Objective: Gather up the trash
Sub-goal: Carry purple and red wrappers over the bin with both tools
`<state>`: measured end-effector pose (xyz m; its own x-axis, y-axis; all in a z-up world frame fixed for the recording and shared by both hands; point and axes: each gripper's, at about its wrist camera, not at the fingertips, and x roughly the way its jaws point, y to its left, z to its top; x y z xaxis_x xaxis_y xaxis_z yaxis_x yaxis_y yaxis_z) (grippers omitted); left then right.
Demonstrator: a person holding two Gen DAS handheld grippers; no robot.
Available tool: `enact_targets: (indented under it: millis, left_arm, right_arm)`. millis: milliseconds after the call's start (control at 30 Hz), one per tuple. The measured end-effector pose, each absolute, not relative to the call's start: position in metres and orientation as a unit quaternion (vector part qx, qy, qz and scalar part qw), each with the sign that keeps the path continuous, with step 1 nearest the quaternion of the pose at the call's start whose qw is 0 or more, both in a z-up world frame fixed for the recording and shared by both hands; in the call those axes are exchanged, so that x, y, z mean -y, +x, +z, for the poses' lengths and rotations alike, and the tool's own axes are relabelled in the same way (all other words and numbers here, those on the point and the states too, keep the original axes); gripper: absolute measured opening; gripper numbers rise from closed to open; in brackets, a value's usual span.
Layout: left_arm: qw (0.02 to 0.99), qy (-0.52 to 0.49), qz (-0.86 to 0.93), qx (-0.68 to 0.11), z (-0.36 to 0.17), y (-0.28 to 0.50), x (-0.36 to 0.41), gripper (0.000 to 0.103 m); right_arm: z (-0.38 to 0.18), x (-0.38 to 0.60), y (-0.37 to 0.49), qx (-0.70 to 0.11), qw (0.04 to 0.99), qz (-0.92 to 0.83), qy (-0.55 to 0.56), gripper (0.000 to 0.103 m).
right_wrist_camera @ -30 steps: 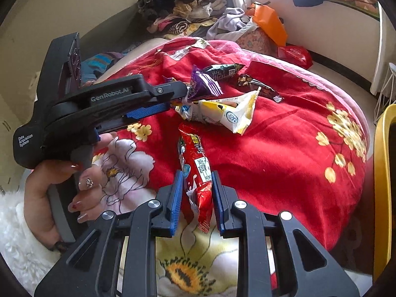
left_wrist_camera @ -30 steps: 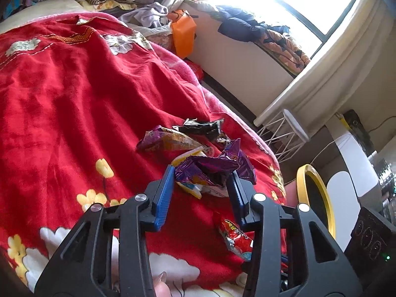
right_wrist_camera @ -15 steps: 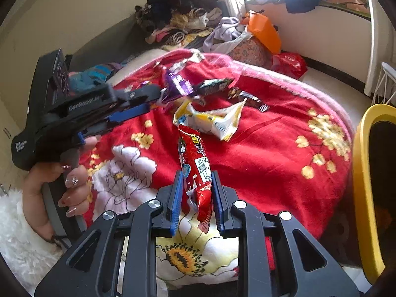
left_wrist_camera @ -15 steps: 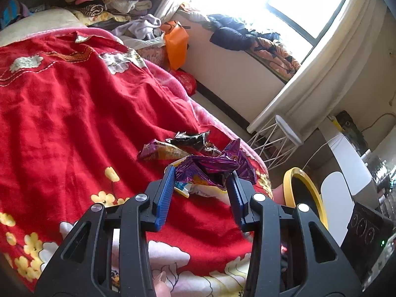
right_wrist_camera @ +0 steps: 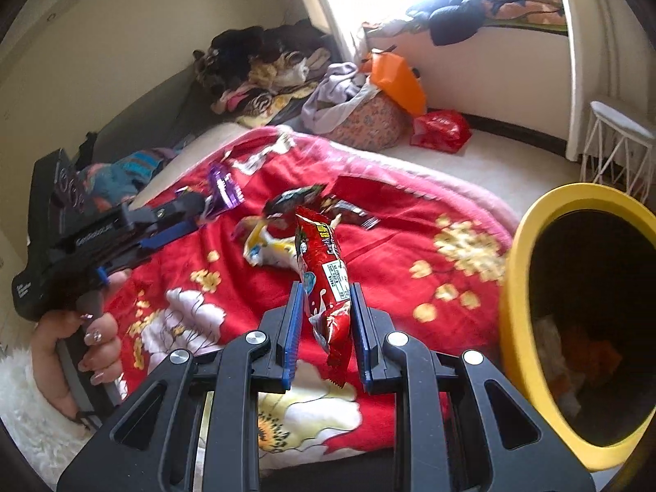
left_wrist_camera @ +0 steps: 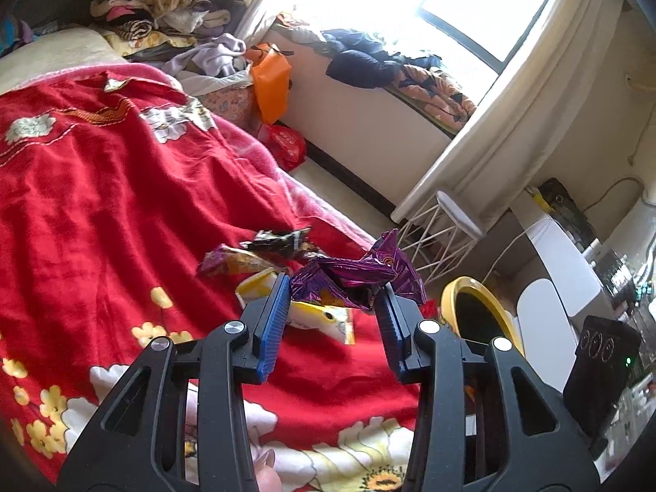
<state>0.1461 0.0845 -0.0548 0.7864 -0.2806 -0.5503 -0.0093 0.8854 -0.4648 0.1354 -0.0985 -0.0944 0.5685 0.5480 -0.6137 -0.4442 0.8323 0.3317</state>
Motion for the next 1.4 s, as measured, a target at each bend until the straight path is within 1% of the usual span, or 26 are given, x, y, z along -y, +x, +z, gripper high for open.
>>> enact_targets:
  millis: [733, 1400]
  left_arm:
    - [0.926, -0.16, -0.145, -0.309, -0.031, 0.141, -0.015, 0.034]
    - [0.925, -0.13, -0.181, -0.308, -0.025, 0.138, 0.019, 0.034]
  right_arm:
    - [-0.072, 0.173, 0.137, -0.332, 0.913, 0.205, 0.12, 0.022]
    - [-0.068, 0.216, 0.136, -0.313, 0.926, 0.157, 0.137, 0.022]
